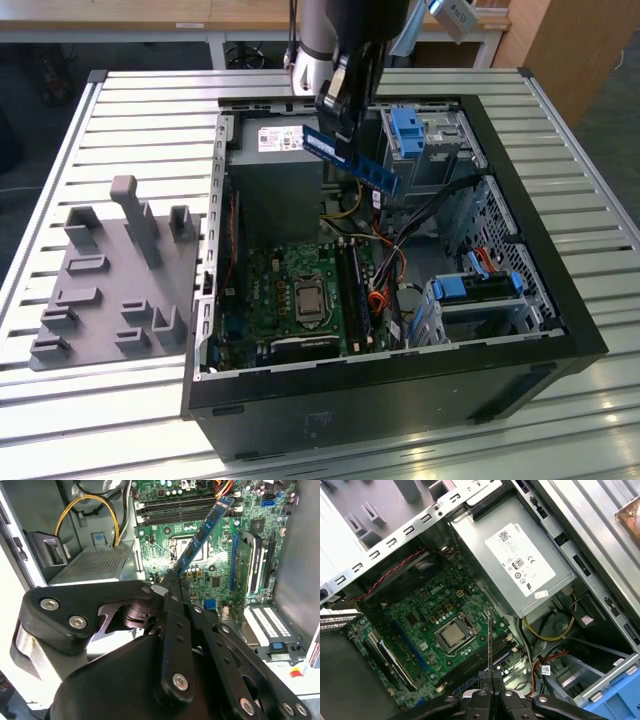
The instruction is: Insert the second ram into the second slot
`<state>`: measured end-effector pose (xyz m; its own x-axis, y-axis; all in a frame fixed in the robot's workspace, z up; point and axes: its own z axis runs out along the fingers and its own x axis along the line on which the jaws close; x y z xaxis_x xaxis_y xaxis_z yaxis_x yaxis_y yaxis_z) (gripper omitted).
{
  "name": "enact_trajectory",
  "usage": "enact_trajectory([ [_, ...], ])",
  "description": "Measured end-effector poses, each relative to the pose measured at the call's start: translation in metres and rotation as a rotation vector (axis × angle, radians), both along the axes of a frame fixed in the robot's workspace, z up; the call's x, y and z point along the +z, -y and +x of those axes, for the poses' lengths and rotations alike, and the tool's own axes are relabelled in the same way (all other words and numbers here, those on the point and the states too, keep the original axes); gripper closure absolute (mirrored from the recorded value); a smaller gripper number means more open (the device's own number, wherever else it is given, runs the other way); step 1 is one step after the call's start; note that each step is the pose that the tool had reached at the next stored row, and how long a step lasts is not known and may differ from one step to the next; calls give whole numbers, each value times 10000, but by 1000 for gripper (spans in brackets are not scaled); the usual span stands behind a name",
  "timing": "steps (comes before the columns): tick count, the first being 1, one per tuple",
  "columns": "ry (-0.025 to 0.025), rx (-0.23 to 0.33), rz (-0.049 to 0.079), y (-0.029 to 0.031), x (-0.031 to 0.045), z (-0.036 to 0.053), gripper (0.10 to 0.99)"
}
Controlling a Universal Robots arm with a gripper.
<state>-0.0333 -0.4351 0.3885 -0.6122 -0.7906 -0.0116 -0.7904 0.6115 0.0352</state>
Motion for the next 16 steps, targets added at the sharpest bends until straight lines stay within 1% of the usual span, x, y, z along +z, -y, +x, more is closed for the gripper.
enact_trajectory([
  [16,0,-768,-7,0,0,0,965],
])
